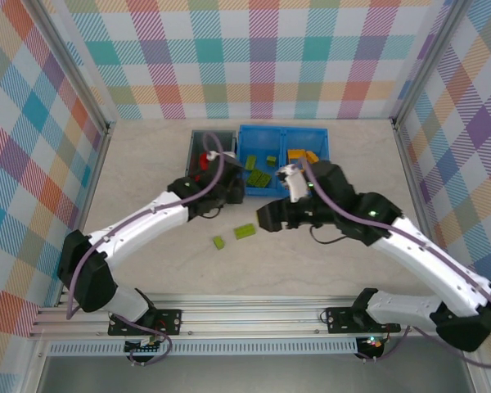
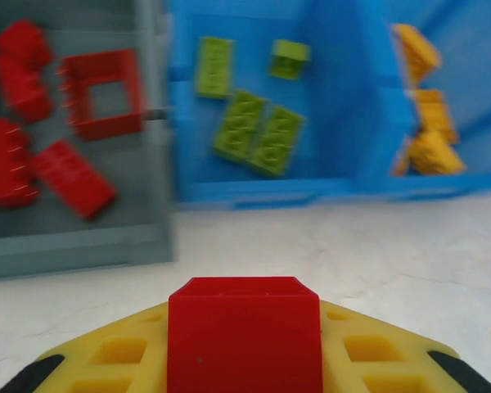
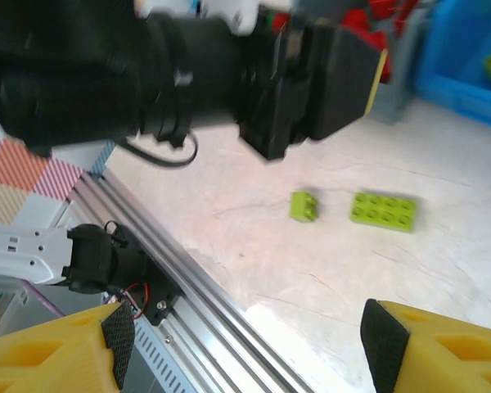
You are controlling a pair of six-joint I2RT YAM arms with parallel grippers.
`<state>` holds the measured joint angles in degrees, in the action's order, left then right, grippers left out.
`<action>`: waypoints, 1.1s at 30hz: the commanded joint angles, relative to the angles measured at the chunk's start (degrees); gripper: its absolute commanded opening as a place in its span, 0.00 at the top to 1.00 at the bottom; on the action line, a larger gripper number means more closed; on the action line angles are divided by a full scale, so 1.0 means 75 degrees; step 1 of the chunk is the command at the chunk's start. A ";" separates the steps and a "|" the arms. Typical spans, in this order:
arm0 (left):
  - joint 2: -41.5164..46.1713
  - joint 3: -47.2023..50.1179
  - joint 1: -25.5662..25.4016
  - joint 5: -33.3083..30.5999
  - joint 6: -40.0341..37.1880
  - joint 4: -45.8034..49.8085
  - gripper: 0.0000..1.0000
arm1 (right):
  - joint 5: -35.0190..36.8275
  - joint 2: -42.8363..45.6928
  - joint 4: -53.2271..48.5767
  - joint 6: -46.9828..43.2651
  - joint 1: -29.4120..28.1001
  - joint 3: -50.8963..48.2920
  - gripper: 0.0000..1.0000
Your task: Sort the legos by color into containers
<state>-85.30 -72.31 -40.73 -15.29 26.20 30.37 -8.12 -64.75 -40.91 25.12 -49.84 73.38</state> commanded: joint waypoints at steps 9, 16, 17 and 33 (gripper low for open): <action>-0.2193 -0.1012 0.2403 0.2146 -0.0014 0.0042 0.67 | 0.1161 -0.1611 0.2696 -0.0232 -0.1455 -0.0177 0.24; -0.3573 -0.1899 0.2794 0.2940 -0.0159 -0.0146 0.66 | 0.1194 -0.2294 0.3364 -0.0018 -0.1594 -0.0265 0.25; -0.3725 -0.2006 0.2800 0.2944 -0.0176 -0.0106 0.66 | 0.1216 -0.2331 0.3368 0.0027 -0.1594 -0.0298 0.25; -0.2927 -0.1720 0.2754 0.2594 -0.0177 0.0042 0.31 | 0.2826 -0.2241 0.2327 0.1543 -0.1569 -0.0704 0.24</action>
<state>-114.21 -86.30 -20.05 5.02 25.28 30.00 7.20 -82.56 -20.21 30.79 -61.49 68.62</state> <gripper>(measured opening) 0.689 0.759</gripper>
